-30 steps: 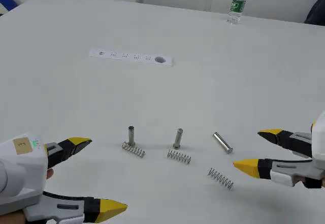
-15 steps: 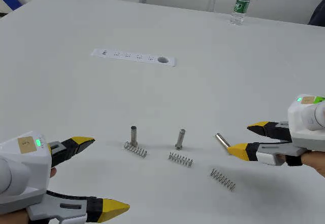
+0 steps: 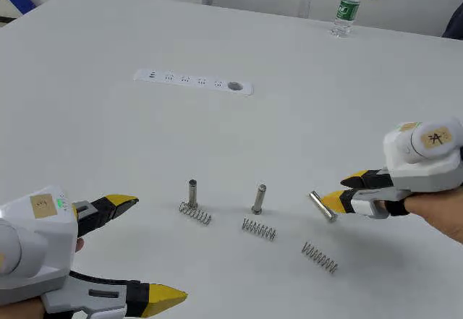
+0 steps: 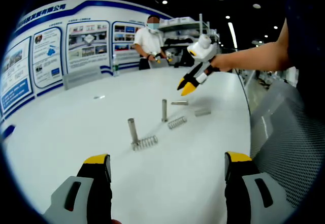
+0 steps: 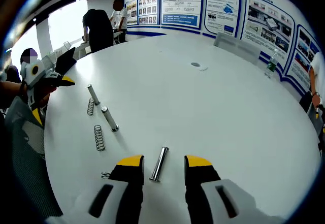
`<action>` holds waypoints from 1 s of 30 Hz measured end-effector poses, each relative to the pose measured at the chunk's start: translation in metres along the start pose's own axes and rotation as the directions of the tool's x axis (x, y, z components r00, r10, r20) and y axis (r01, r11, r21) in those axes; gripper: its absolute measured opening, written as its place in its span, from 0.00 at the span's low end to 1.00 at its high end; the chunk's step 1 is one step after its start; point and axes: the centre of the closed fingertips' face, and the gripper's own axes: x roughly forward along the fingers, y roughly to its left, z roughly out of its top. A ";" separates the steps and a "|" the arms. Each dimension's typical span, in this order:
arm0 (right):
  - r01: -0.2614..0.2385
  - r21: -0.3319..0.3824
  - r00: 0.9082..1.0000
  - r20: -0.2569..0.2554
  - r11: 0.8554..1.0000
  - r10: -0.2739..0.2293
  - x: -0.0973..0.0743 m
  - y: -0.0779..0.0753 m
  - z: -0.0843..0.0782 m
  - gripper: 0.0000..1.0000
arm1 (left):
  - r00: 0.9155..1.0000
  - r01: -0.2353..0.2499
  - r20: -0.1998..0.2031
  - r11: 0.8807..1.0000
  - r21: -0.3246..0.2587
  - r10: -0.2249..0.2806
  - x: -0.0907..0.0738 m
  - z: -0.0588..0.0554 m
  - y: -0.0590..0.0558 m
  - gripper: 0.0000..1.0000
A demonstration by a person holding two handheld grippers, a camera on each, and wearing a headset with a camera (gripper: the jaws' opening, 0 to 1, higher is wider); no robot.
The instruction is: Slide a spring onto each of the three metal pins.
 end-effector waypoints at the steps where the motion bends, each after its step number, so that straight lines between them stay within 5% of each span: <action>1: 0.005 -0.005 1.000 -0.015 1.000 -0.005 0.002 -0.001 -0.001 0.32 | 1.000 0.001 0.000 1.000 0.001 -0.001 0.000 0.000 0.000 0.94; 15: 0.005 0.000 0.991 -0.132 1.000 -0.005 0.022 -0.003 -0.001 0.23 | 1.000 0.005 -0.005 1.000 0.004 -0.005 0.000 -0.002 0.000 0.94; 30: 0.012 0.045 0.966 -0.260 0.999 0.001 0.039 -0.001 -0.011 0.15 | 1.000 0.006 -0.008 1.000 0.001 -0.006 0.000 -0.005 -0.002 0.93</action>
